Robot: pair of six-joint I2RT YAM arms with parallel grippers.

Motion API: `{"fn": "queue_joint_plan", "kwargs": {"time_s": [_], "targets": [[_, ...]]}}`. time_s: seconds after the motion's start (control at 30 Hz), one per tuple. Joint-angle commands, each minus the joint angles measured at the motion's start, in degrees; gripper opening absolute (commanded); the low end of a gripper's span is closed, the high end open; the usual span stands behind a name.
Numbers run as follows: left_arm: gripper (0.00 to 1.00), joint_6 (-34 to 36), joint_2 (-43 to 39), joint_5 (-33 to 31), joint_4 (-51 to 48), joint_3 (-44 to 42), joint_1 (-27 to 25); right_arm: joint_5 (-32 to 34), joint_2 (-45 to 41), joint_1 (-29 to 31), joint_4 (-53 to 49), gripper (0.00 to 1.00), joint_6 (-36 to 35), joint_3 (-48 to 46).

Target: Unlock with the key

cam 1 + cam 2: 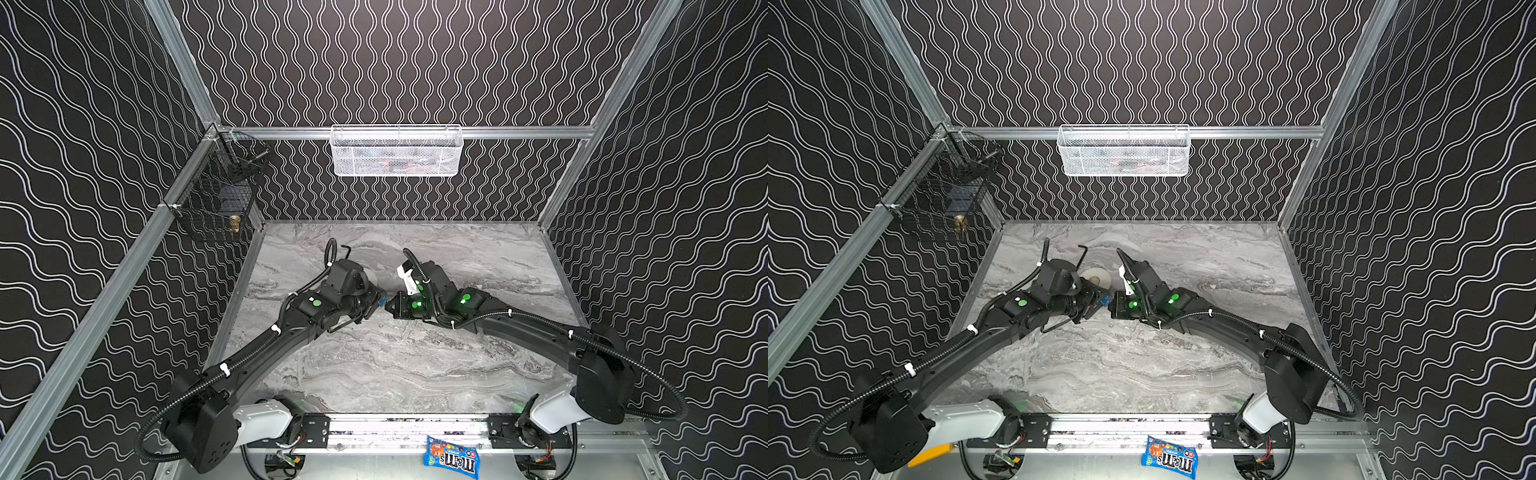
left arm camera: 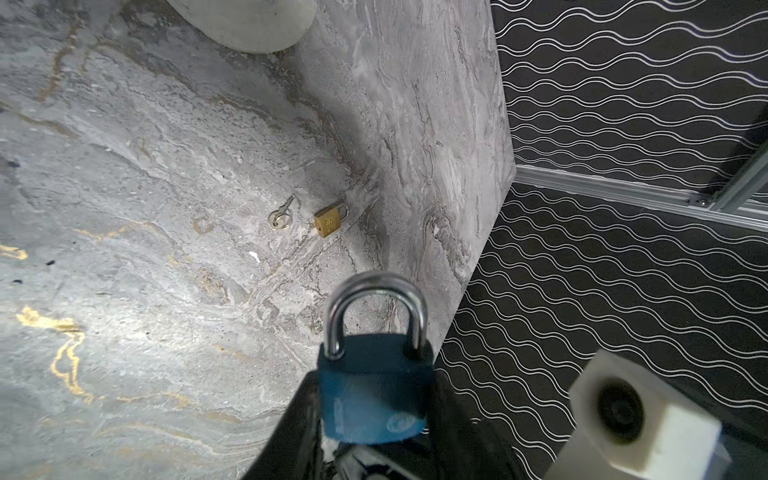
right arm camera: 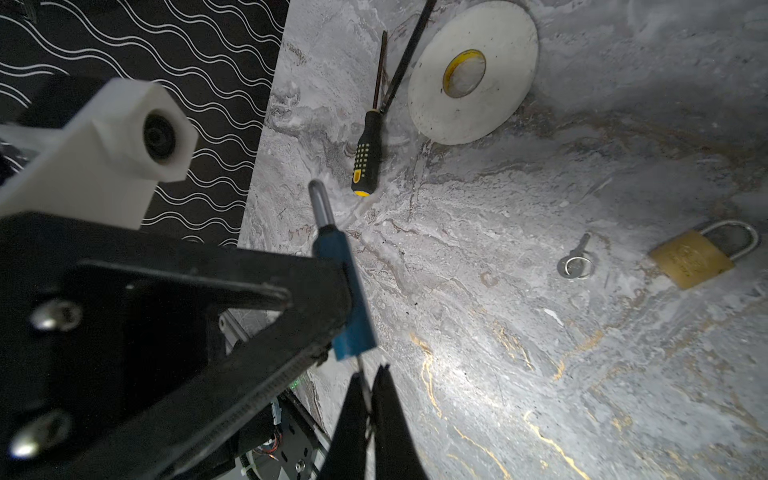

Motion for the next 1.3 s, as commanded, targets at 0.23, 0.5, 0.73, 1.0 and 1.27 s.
{"fn": "queue_joint_plan", "kwargs": {"time_s": [0.23, 0.5, 0.73, 1.0, 1.27], "targets": [[0.03, 0.24, -0.68, -4.41, 0.74, -0.15, 0.06, -1.60, -4.69, -0.07, 4.81, 0.21, -4.53, -5.52], [0.03, -0.11, -0.35, -4.35, 1.56, -0.78, 0.24, -7.78, -7.95, -2.34, 11.51, 0.28, -2.55, -10.89], [0.03, 0.31, -0.61, -4.47, 1.03, -0.36, 0.23, -8.07, -5.47, -4.23, 14.54, 0.26, 2.42, -9.92], [0.03, 0.36, -0.35, -4.07, 1.40, -0.37, 0.22, -9.68, -3.58, -4.27, 15.49, 0.20, 2.09, -8.68], [0.03, 0.66, 0.28, -3.05, 2.25, 0.26, 0.21, -9.60, -2.58, -4.18, 15.78, 0.14, 2.09, -8.68]]}}
